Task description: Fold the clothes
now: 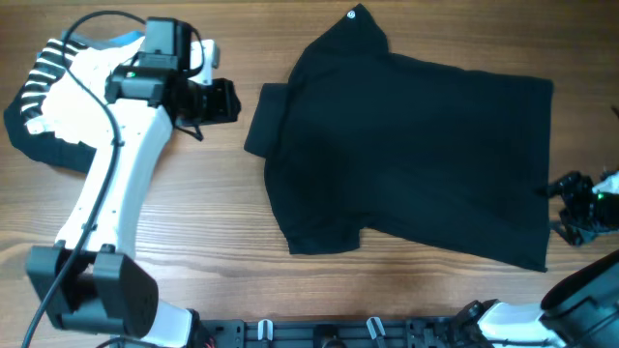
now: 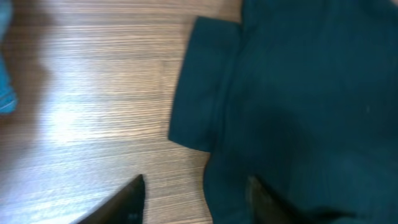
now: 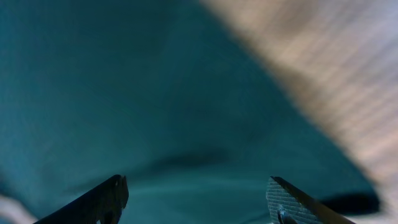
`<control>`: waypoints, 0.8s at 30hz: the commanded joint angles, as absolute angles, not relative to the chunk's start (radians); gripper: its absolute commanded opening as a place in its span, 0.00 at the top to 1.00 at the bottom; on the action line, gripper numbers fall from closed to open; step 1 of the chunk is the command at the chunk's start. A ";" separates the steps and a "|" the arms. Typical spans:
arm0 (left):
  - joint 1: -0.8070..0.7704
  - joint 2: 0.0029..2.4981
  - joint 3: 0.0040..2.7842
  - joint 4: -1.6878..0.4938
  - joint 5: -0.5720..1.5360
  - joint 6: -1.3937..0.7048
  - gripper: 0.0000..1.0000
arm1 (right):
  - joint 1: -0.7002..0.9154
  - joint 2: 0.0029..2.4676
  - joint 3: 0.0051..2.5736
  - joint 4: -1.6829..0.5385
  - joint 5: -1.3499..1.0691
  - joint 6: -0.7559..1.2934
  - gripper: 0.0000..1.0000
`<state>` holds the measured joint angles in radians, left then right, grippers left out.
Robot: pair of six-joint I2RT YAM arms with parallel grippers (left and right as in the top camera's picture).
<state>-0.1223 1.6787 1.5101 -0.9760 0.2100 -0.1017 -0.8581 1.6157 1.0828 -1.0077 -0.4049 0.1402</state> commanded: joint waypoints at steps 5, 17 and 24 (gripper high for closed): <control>-0.294 1.944 1.502 -0.873 0.314 0.159 0.85 | -0.679 1.565 1.105 -1.001 -0.632 0.000 0.24; -0.244 2.200 1.501 -0.705 -0.065 -0.121 0.96 | -0.487 1.565 1.104 -1.007 -0.515 0.008 0.23; -0.031 2.210 1.489 -0.744 -0.007 -0.168 0.96 | -0.402 1.565 1.068 -0.944 -0.306 0.142 0.20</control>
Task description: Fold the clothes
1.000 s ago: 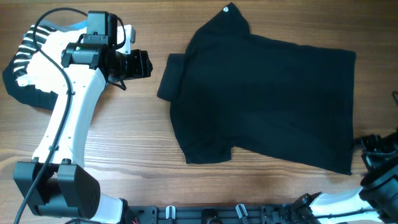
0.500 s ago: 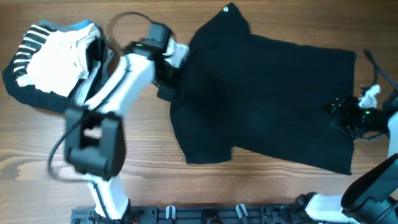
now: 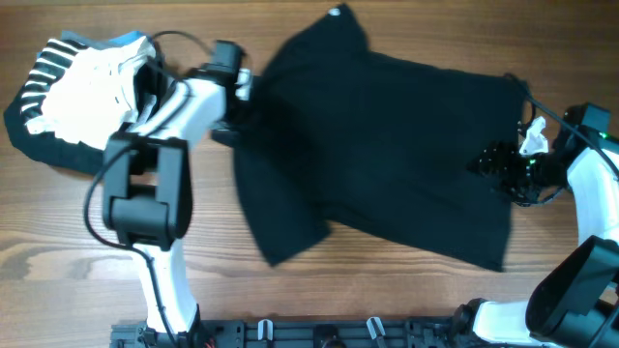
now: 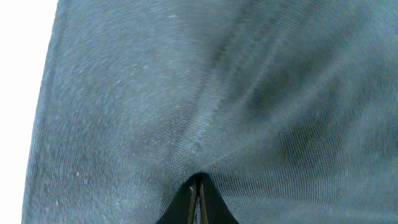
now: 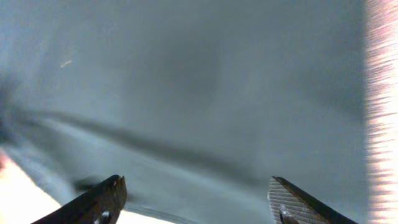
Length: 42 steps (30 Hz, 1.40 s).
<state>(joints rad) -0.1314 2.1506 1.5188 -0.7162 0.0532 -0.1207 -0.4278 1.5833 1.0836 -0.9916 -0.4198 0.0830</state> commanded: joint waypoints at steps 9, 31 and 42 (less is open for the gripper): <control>-0.027 2.206 1.489 -0.826 0.126 -0.161 0.82 | -0.392 1.569 0.793 -0.590 -0.278 0.288 0.56; -0.064 1.800 1.491 -0.955 0.217 -0.161 0.68 | -0.390 1.605 0.833 -0.214 -0.244 0.198 0.28; -0.073 1.778 1.491 -0.976 0.409 -0.069 0.65 | -0.356 1.842 0.833 -0.096 -0.402 0.192 0.46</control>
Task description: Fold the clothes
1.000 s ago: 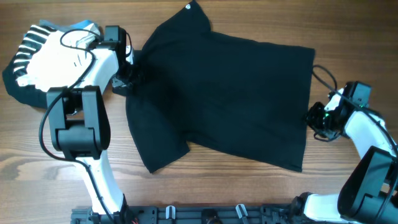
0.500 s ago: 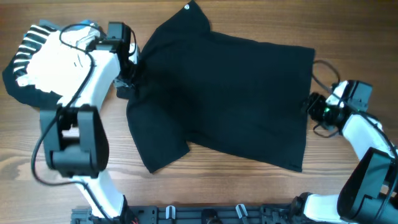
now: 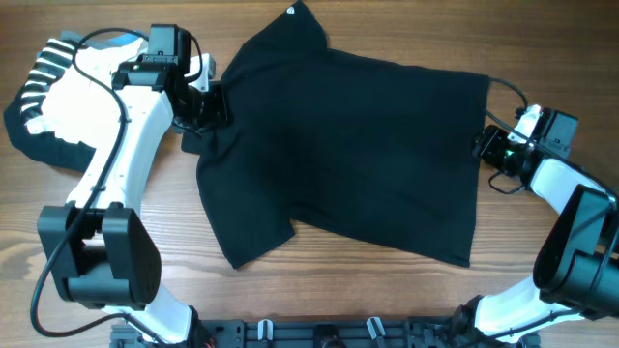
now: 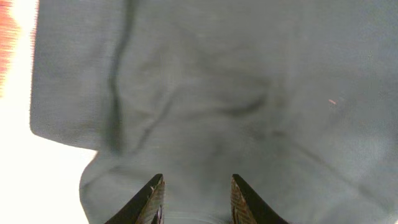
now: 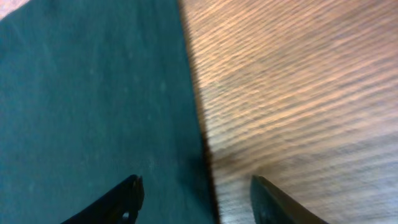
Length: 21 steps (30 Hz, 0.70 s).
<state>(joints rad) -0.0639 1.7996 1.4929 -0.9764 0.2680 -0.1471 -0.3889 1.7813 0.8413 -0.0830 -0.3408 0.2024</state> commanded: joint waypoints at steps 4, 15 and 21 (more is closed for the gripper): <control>-0.109 1.778 1.491 -0.976 0.415 -0.052 0.64 | -0.331 1.843 0.833 -0.081 -0.344 0.192 0.47; -0.156 1.778 1.491 -0.958 0.411 -0.052 0.59 | -0.381 1.842 0.886 0.200 -0.075 0.280 0.89; -0.156 1.778 1.491 -0.958 0.402 -0.052 0.55 | -0.487 1.824 1.063 -0.023 -0.253 0.235 0.65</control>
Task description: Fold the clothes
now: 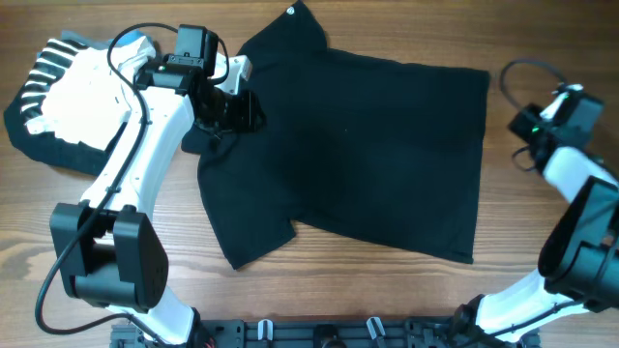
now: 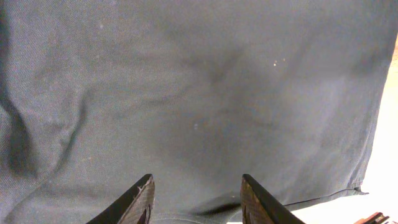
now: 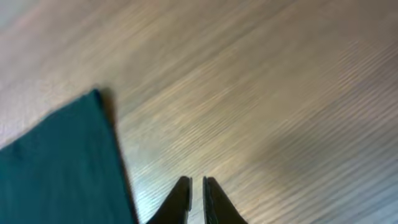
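A black T-shirt [image 1: 358, 145] lies spread flat on the wooden table, collar toward the far edge. My left gripper [image 1: 242, 108] hangs over the shirt's left shoulder area. In the left wrist view the left gripper [image 2: 198, 202] is open, its fingers [image 2: 142, 200] wide apart above dark fabric [image 2: 199, 93], with nothing between them. My right gripper [image 1: 529, 128] is off the shirt, to the right of its upper right corner. In the right wrist view the right gripper [image 3: 196, 199] is shut over bare wood, beside the shirt's corner [image 3: 56, 168].
A pile of clothes, white with a black-striped piece [image 1: 68, 87], lies at the far left behind the left arm. A cable [image 1: 517, 66] loops near the right arm. A rail [image 1: 338, 333] runs along the table's front edge.
The left gripper, still open, has moved right from the sleeve edge to further over the shirt. The right gripper has shut and now sits to the right, off the shirt's edge. The shirt lies unchanged.
First the shirt lay further right, with the left gripper open beside its left sleeve and the right open at its right edge. Then the left was shut on fabric and the shirt sat further left. Later both were open on the shifted shirt. Now the right is off it.
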`<control>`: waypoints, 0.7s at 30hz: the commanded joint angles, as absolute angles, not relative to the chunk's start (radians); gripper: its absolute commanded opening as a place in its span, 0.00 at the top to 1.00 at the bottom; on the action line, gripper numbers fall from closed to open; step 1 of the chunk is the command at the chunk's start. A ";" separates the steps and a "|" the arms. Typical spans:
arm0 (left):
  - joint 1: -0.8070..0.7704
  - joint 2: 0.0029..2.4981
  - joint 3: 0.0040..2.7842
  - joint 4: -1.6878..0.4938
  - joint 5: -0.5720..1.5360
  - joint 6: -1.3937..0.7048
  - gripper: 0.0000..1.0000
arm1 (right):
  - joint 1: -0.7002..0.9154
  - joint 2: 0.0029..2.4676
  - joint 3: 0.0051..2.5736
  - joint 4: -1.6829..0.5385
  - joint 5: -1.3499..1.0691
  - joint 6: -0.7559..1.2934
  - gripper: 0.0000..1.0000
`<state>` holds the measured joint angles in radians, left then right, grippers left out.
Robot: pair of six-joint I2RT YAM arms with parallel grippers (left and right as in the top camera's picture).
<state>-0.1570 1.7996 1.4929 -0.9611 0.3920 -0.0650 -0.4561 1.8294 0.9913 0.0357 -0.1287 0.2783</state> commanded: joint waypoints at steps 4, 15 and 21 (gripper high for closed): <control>-0.156 1.778 1.491 -0.958 0.392 -0.047 0.55 | -0.455 1.797 1.094 -0.355 -0.450 0.165 0.56; -0.156 1.778 1.491 -0.973 0.392 -0.030 0.57 | -0.220 1.842 1.091 -0.528 0.045 0.217 0.27; -0.156 1.778 1.491 -0.974 0.392 -0.030 0.57 | -0.220 1.938 1.091 -0.493 -0.100 0.173 0.62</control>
